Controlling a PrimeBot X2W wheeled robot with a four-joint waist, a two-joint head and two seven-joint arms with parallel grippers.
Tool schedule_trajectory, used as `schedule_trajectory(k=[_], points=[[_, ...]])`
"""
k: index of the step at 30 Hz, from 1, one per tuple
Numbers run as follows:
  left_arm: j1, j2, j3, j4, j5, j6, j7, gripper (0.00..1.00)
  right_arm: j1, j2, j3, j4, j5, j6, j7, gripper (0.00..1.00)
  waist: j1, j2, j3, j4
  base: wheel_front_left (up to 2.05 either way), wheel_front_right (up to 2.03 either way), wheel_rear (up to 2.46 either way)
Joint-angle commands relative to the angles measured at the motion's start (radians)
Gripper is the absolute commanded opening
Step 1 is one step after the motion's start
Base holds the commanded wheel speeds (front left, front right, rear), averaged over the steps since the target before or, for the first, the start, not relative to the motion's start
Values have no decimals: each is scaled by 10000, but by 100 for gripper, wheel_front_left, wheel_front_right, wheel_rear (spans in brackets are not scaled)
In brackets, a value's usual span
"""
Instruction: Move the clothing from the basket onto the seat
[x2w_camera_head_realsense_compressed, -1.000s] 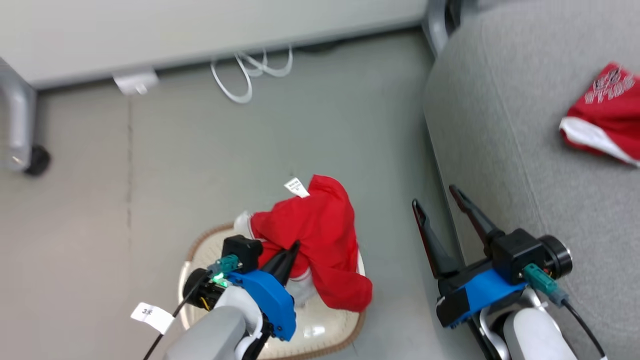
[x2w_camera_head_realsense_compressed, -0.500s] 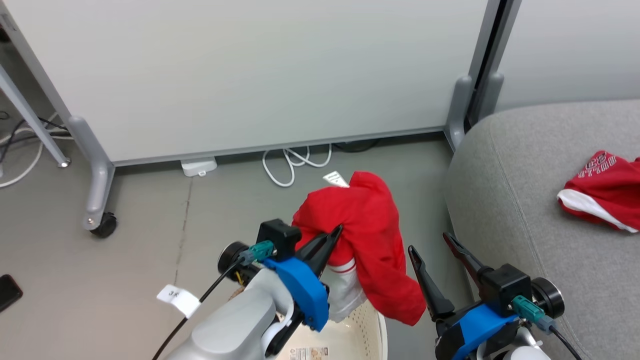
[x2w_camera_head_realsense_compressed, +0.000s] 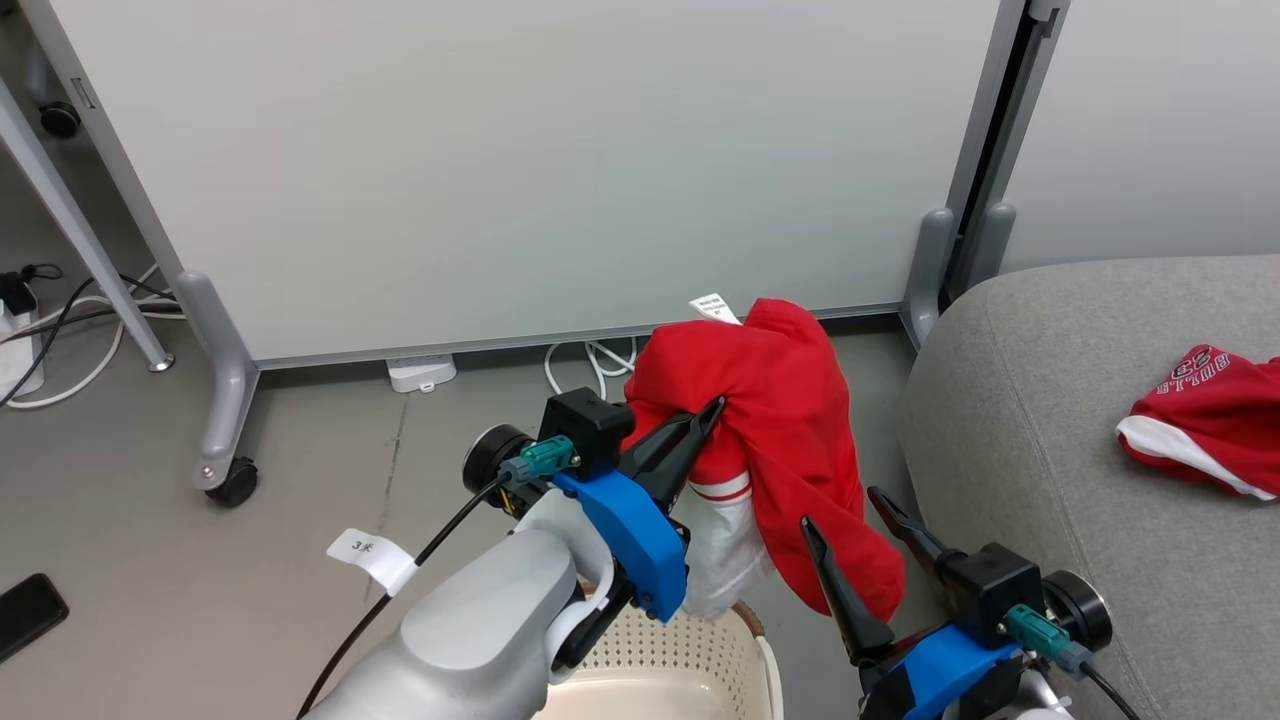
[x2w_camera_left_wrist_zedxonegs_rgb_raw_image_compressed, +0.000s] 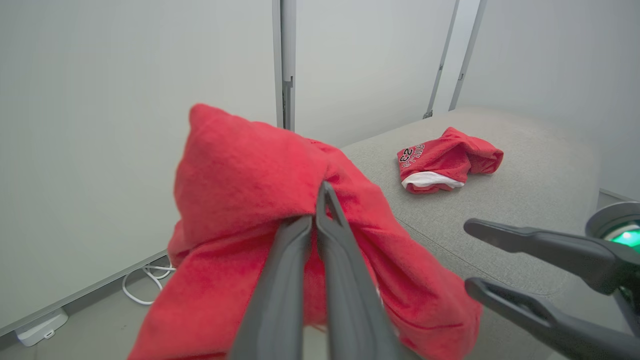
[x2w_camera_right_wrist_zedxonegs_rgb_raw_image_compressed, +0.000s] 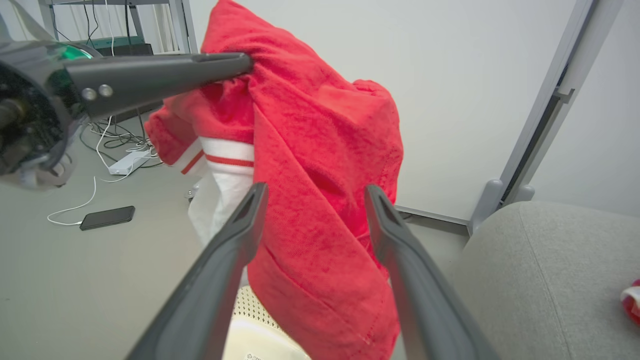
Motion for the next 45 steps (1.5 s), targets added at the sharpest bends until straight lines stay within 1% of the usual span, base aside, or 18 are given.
schedule_trajectory(k=[1, 7, 13, 20, 22, 27, 32, 33, 34, 35, 36, 45], points=[[-72, 3, 65, 4, 51, -71, -52, 0, 160, -5, 17, -37, 76, 5, 3, 100, 1, -1, -3, -8, 0, 0, 0], [-4, -33, -15, 84, 77, -71, -53, 0, 33, -5, 153, 151, 237, 5, 118, 100, 1, -1, 50, -12, 0, 0, 0], [-145, -65, -116, 181, 136, -70, -53, 0, -660, -6, 598, 818, 416, 5, 293, 100, 1, -1, 160, 3, 0, 0, 0], [-248, -128, -231, 244, 165, -70, -53, 0, -1748, -6, 924, 2150, 445, 3, 190, 100, 1, -1, 263, 72, 0, 0, 0], [-289, -167, -283, 246, 136, -70, -53, 0, -2189, -3, 1096, 2831, 540, 5, 132, 100, 1, -1, 289, 114, 0, 0, 0], [-349, -212, -421, 234, 92, -70, -54, 0, -2892, -6, 1147, 4052, 417, 5, 80, 100, 1, -1, 312, 182, 0, 0, 0], [-400, -241, -532, 235, 9, -70, -54, 0, -3446, -6, 1304, 5008, 560, 5, -123, 100, 1, -1, 311, 218, 0, 0, 0], [-401, -243, -546, 237, 3, -70, -54, 0, -3532, -6, 1344, 5162, 614, 3, -167, 77, 1, -1, 306, 222, 0, 0, 0], [-405, -245, -561, 237, -9, -70, -54, 0, -3609, -5, 1375, 5288, 695, 3, -212, 63, 1, -1, 300, 225, 0, 0, 0], [-406, -247, -564, 235, -9, -70, -54, 0, -3683, -5, 1390, 5384, 776, 5, -289, 10, 1, -1, 294, 225, 0, 0, 0], [-406, -248, -572, 234, -1, -70, -54, 0, -3752, -5, 1420, 5472, 816, 5, -385, 0, 1, -1, 287, 225, 0, 0, 0], [-357, -228, -509, 279, 29, -70, -54, 0, -4038, -5, 1692, 6098, 1109, 5, -849, 0, 1, -1, 234, 177, 0, 0, 0]])
